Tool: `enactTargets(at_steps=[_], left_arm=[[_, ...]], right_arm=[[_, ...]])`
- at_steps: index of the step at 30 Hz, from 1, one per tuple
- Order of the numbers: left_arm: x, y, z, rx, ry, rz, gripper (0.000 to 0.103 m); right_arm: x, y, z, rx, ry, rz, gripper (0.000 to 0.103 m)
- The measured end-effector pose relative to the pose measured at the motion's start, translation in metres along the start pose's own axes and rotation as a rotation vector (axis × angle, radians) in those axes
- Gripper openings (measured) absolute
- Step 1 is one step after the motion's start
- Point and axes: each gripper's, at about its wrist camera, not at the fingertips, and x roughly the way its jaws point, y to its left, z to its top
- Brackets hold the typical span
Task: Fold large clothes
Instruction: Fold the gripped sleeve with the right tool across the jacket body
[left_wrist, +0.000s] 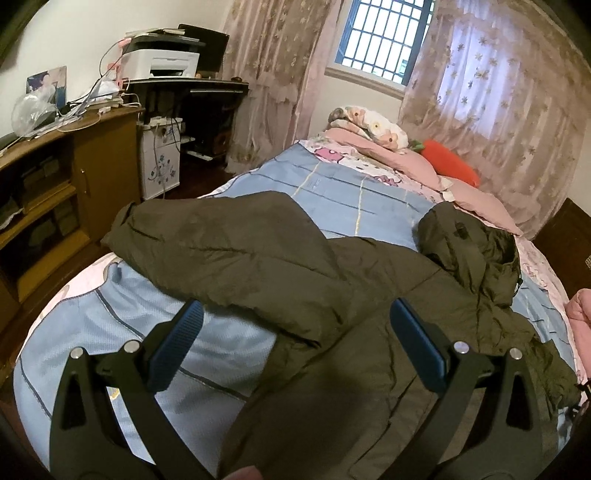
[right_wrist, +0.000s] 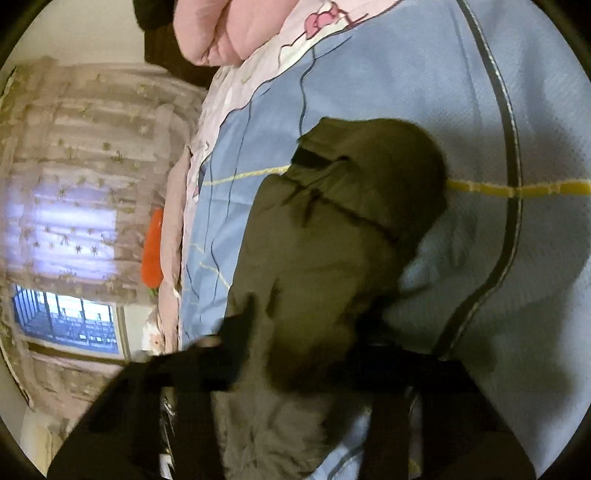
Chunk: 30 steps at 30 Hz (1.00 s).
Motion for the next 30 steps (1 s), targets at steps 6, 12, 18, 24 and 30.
enactTargets(at_steps=[6,12,18,24,30], left_arm=[[-0.003,0.002,0.001,0.006,-0.019,0.014,0.101],[-0.006,0.007,0.001,-0.013,-0.024,0.003,0.101],[-0.012,0.01,0.002,-0.025,-0.043,-0.009,0.101],[-0.018,0.021,0.007,-0.051,-0.063,-0.013,0.101],[-0.019,0.029,0.01,-0.07,-0.056,-0.014,0.101]], right_arm=[[-0.015,0.026,-0.01,-0.11,-0.088,-0.013,0.003],[-0.037,0.078,-0.016,-0.232,-0.14,-0.01,0.003],[-0.067,0.157,-0.04,-0.443,-0.19,-0.005,0.003],[-0.092,0.239,-0.098,-0.675,-0.211,0.015,0.003],[-0.107,0.319,-0.186,-0.899,-0.216,0.04,0.003]])
